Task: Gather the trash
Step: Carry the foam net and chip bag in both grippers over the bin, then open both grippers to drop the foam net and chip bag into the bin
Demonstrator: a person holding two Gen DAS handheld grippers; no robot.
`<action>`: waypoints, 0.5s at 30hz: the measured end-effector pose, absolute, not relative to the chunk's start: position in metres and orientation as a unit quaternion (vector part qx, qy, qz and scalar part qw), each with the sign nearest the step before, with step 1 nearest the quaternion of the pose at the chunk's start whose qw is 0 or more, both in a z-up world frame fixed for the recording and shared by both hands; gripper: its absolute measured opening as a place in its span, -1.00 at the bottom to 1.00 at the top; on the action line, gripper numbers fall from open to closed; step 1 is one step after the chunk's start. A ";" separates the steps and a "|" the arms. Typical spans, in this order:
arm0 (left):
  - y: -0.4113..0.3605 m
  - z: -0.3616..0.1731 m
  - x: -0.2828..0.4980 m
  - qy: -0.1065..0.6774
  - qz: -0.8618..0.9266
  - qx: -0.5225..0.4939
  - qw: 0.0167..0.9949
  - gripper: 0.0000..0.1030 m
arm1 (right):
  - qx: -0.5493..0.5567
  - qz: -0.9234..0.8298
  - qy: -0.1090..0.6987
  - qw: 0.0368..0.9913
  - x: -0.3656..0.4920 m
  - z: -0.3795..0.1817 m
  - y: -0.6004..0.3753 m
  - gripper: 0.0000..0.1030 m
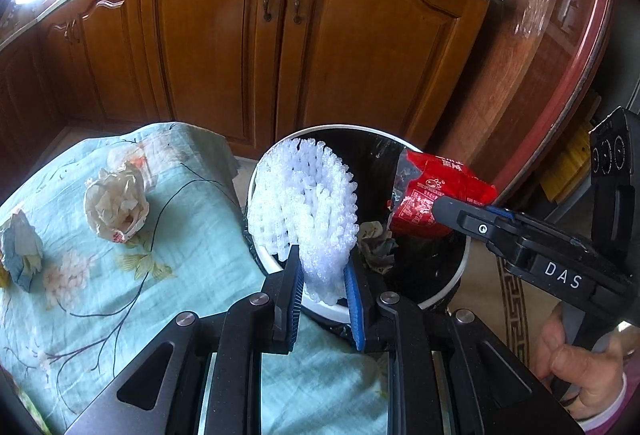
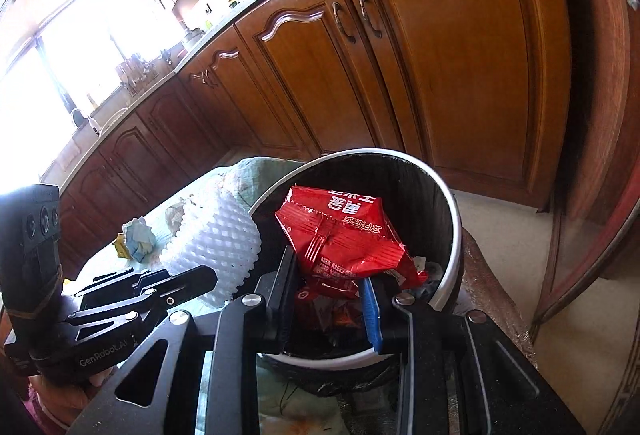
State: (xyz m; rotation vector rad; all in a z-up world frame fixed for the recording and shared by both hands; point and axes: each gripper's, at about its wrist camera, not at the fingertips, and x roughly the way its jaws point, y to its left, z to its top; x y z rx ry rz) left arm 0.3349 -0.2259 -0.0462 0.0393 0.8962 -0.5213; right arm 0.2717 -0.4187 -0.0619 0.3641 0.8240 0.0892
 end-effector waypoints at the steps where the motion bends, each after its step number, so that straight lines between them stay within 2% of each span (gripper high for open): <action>1: -0.228 -0.048 0.338 0.430 -0.249 0.019 0.868 -0.64 | 0.175 0.042 0.401 0.898 0.273 -0.063 -0.420 -0.43; 8: -0.236 -0.054 0.346 0.438 -0.251 0.017 0.863 -0.57 | 0.175 0.043 0.415 0.892 0.281 -0.068 -0.425 -0.37; 10: -0.236 -0.055 0.347 0.439 -0.249 0.017 0.863 -0.38 | 0.177 0.044 0.417 0.891 0.283 -0.069 -0.428 -0.29; 12: -0.238 -0.054 0.345 0.436 -0.249 0.018 0.865 -0.25 | 0.179 0.044 0.417 0.890 0.283 -0.069 -0.429 -0.08; 15: -0.237 -0.054 0.342 0.432 -0.245 0.022 0.868 -0.03 | 0.184 0.045 0.416 0.889 0.283 -0.070 -0.431 0.06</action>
